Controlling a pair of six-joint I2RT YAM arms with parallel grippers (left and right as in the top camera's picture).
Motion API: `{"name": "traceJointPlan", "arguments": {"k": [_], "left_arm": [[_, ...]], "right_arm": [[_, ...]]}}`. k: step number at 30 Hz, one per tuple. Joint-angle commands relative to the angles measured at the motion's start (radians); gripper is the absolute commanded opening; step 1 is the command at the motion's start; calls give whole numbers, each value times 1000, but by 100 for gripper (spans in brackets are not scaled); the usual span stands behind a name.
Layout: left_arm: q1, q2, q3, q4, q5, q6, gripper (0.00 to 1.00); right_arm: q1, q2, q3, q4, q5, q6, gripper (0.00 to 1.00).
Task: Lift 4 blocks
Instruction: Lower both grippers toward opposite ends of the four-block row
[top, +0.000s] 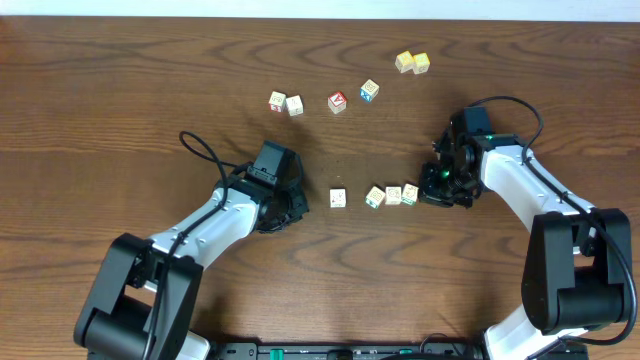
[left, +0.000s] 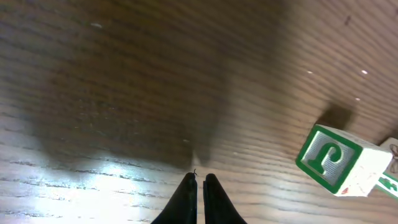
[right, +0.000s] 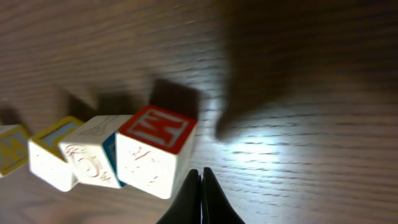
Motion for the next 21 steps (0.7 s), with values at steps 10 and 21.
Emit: {"name": "traceJointPlan", "arguments": {"k": [10,21], "left_arm": [[-23,7,-3,86,-21,29,8],[-34,7,-4,104,-40,29,8]], "right_arm": [[6,1,-5,40,53,10,1],[16,1,-5,60,26,10,1]]}}
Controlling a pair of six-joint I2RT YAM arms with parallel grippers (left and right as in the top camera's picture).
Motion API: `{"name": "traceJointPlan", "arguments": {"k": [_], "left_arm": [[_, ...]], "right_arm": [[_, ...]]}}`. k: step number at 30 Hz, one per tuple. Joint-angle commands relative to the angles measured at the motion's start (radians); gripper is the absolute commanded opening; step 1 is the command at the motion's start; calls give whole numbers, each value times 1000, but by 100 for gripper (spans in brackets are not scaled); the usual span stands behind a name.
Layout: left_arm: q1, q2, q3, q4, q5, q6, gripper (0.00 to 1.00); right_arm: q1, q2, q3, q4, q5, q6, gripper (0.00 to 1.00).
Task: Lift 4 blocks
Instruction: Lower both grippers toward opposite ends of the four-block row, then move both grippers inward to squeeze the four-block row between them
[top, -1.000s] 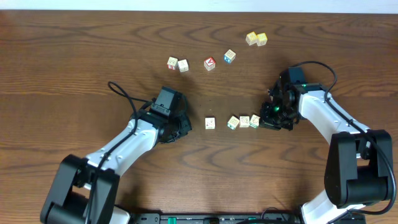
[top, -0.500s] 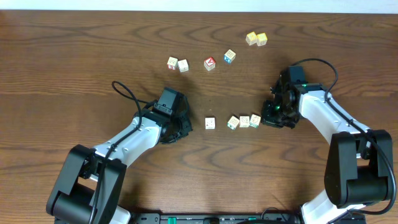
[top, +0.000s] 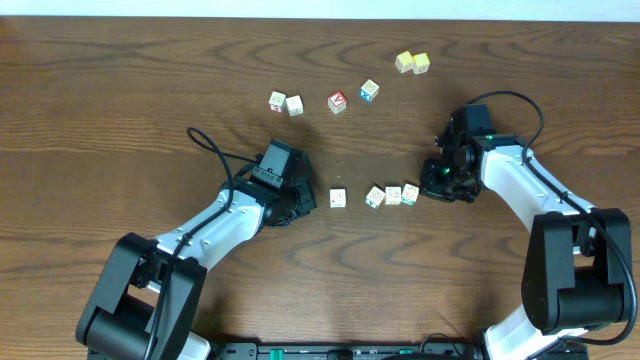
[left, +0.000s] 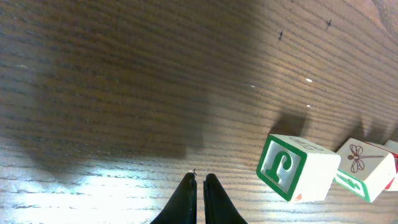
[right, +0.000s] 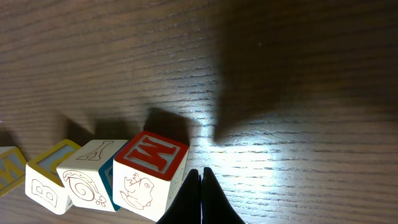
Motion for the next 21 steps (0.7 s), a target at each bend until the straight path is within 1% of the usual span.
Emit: {"name": "traceJointPlan", "arguments": {"k": [1,10,21], "left_arm": [[-2,6,-4,0,-29,9,8],[-2,6,-4,0,-29,9,7],[-2,6,-4,0,-29,9,8]], "right_arm": [[21,1,-5,6,-15,10,1],[55,1,-28,55,-13,6,1],[55,1,-27,71,-41,-66,1]]}}
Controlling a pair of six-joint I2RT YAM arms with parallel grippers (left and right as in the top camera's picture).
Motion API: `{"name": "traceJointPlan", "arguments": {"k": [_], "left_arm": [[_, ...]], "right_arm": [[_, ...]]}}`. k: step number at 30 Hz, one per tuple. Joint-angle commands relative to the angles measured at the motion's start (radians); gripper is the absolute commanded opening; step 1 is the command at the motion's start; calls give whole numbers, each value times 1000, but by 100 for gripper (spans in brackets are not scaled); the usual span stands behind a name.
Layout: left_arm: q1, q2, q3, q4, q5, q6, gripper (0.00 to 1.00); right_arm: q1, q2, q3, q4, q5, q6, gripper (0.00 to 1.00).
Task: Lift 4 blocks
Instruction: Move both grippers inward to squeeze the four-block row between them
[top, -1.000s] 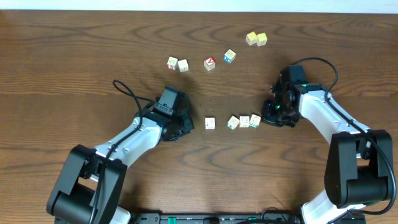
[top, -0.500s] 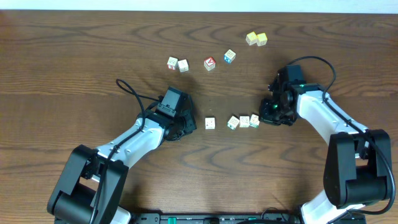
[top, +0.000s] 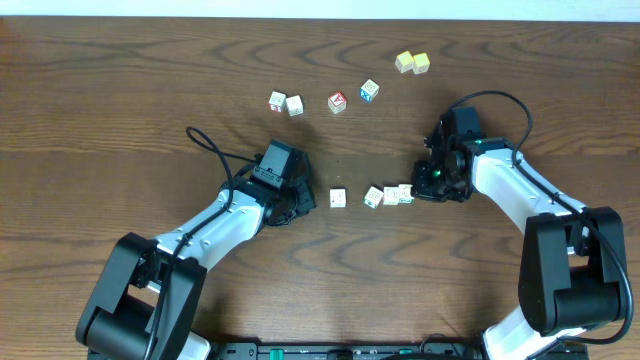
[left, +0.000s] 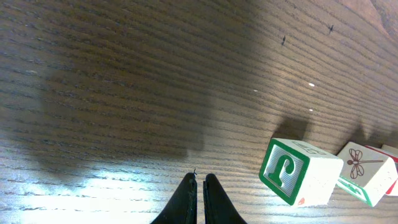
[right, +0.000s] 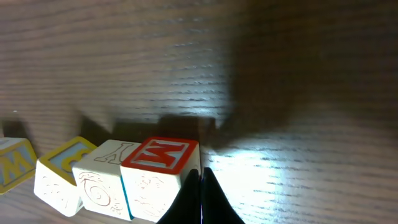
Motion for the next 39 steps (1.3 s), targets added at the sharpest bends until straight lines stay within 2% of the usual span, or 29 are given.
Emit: {"name": "traceJointPlan", "arguments": {"k": [1,6,20,27,29,39], "left_arm": [[-2,6,-4,-2,-14,8,7],[-2,6,-4,-2,-14,8,8],[-3,6,-4,-5,-14,9,8],[-60,6,-4,11,-14,9,7],[-95,6,-4,34,-42,5,8],[-132,6,-4,74,-168,-71,8]], "right_arm": [[10,1,-3,8,-28,-38,1],[17,1,-3,16,-84,-94,1],[36,1,6,5,-83,-97,1],[39,1,6,8,-114,-129,1],[53,1,6,8,-166,-194,1],[63,1,6,8,-134,-190,1]]}}
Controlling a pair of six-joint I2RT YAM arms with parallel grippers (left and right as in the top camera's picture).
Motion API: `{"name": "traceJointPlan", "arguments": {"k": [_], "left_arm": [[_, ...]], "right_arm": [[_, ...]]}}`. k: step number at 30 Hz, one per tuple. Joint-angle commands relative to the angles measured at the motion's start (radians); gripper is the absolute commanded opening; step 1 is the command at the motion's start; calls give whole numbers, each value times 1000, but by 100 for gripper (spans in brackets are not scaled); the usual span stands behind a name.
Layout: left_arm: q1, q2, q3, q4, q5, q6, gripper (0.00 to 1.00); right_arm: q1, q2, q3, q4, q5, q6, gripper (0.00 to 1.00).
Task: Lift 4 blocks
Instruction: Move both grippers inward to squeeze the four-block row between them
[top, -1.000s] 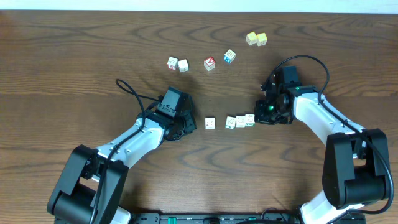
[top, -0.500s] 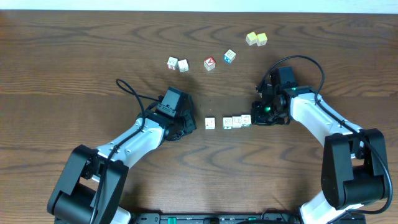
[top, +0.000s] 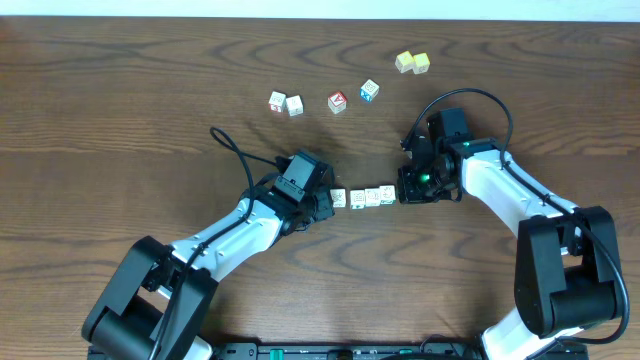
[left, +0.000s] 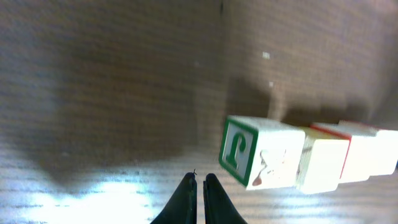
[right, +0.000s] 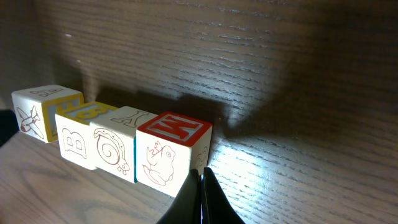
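Several letter blocks lie in one tight row mid-table. The green-framed block (top: 338, 199) (left: 249, 158) is the left end. A yellow-edged block (right: 40, 112), a B block (right: 78, 137) and a snail block (right: 118, 146) follow. The red M block (top: 386, 194) (right: 177, 152) is the right end. My left gripper (top: 325, 203) (left: 200, 177) is shut, low on the table just left of the green block. My right gripper (top: 405, 190) (right: 201, 175) is shut, with its tips against the outer side of the red M block.
Loose blocks sit at the back: a pair (top: 286, 103), a red one (top: 337, 102), a blue one (top: 370, 91) and two yellow ones (top: 412, 62). Both arms' cables loop over the dark wooden table (top: 120, 100).
The three blocks by my right gripper now stand further left, closed up against the green block. My right gripper is further left behind them. My left gripper is further right, beside the green block.
The green block first stood alone, with a gap to the three blocks on its right, and both shut grippers lay outside them. The left gripper then stood nearer the green block, the right one by the red M block. Now all form one row between the grippers.
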Motion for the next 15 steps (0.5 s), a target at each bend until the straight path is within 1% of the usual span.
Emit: {"name": "traceJointPlan", "arguments": {"k": [1,3,9,15], "left_arm": [[-2,6,-4,20,-97,-31,8],[-1,6,-4,34,-121,-45,7],[-2,6,-4,95,-122,-99,8],[-13,29,-4,84,-119,-101,7]], "right_arm": [[5,1,6,1,-13,-20,1],[5,1,6,0,-11,-16,1],[10,1,6,-7,-11,3,1],[24,1,6,-18,-10,3,1]]}}
